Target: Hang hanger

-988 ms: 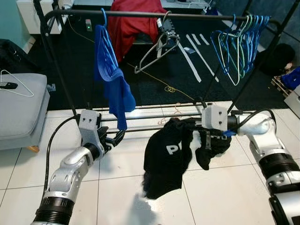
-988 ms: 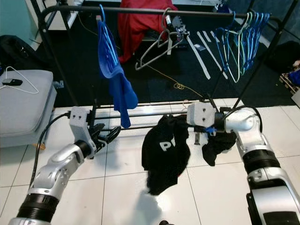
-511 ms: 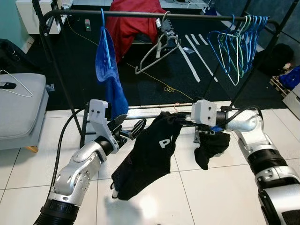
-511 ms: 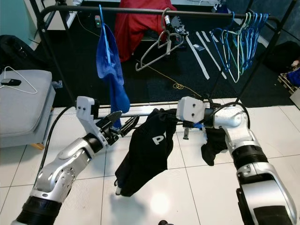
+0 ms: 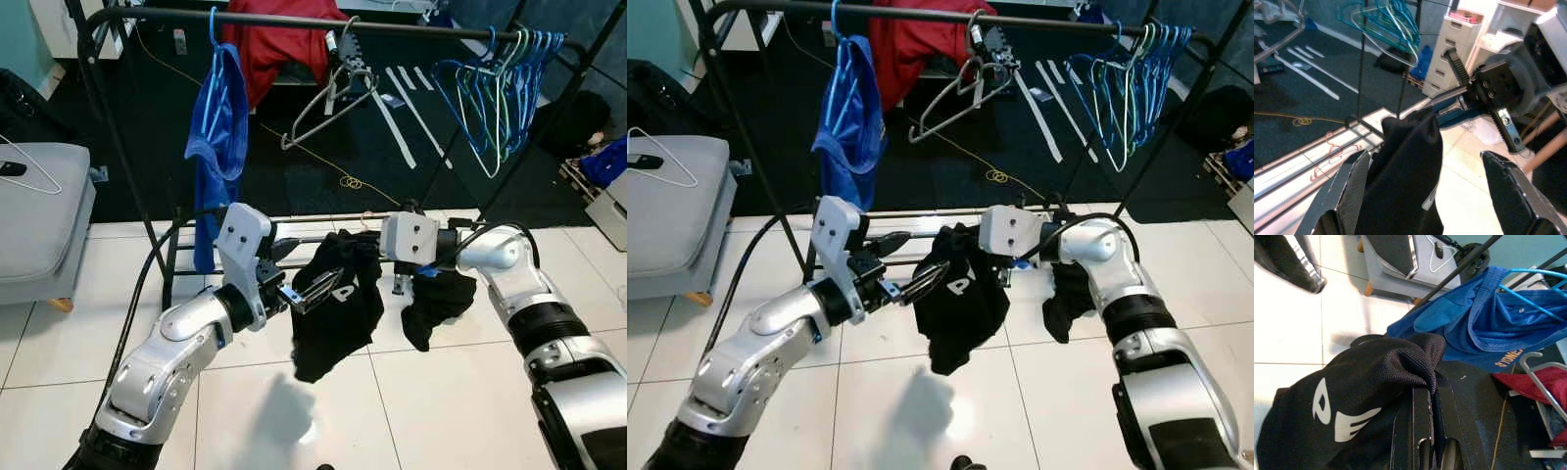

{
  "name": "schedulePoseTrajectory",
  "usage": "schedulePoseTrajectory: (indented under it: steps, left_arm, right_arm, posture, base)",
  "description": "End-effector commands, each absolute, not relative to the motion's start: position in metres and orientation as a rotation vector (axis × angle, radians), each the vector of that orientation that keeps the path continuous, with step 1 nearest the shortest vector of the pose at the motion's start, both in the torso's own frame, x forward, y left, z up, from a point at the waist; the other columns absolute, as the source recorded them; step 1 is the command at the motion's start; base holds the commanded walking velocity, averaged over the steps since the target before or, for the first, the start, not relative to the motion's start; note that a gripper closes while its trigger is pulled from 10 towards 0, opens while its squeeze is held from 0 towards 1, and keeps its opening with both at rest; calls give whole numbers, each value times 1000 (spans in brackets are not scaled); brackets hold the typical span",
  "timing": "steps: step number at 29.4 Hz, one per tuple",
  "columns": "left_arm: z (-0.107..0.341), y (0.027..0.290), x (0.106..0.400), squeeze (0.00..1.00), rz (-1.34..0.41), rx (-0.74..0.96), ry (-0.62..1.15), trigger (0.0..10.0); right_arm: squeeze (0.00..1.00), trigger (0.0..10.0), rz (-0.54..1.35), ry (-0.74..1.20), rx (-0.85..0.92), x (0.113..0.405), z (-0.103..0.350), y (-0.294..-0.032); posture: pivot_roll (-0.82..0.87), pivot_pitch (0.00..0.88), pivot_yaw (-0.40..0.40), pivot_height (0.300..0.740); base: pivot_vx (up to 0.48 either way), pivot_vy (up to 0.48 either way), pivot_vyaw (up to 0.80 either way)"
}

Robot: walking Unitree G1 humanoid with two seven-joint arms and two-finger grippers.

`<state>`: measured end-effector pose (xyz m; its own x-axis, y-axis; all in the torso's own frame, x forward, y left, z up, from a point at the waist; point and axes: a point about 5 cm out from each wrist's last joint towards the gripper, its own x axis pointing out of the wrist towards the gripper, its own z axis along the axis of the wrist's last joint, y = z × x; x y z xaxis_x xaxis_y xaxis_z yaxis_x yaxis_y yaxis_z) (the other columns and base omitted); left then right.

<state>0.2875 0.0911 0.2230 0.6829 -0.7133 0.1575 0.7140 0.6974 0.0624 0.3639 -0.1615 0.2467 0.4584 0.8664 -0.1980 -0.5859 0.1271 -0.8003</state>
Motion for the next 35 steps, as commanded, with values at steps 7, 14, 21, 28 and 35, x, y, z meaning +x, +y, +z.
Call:
schedulePoseTrajectory:
  steps: [7, 14, 21, 28, 35]
  left_arm:
    - [211, 85, 292, 0, -773, 91, -135, 10000]
    - [206, 85, 302, 0, -691, 102, -139, 10000]
    - [206, 88, 304, 0, -684, 69, -131, 10000]
    - [212, 92, 304, 0, -714, 43, -161, 10000]
    - [221, 101, 298, 0, -772, -28, -210, 10000]
  right_arm:
    - [0, 0, 1064, -470, -946, 365, 270, -152]
    - [0, 0, 1113, -583, -884, 361, 284, -135]
    - [0, 0, 1142, -620, -873, 358, 287, -128]
    - [0, 0, 1158, -631, -868, 356, 287, -127]
    - [0, 0, 1166, -612, -879, 355, 282, -131]
  posture:
    - [-100, 228, -85, 740]
    - [-94, 224, -85, 740]
    - [-92, 221, -83, 740]
    - [-92, 222, -81, 740]
    - [-90, 221, -83, 740]
  base:
    - [0, 0, 0]
    - [0, 0, 0]
    - [0, 0, 0]
    - [0, 0, 0]
    - [0, 0, 0]
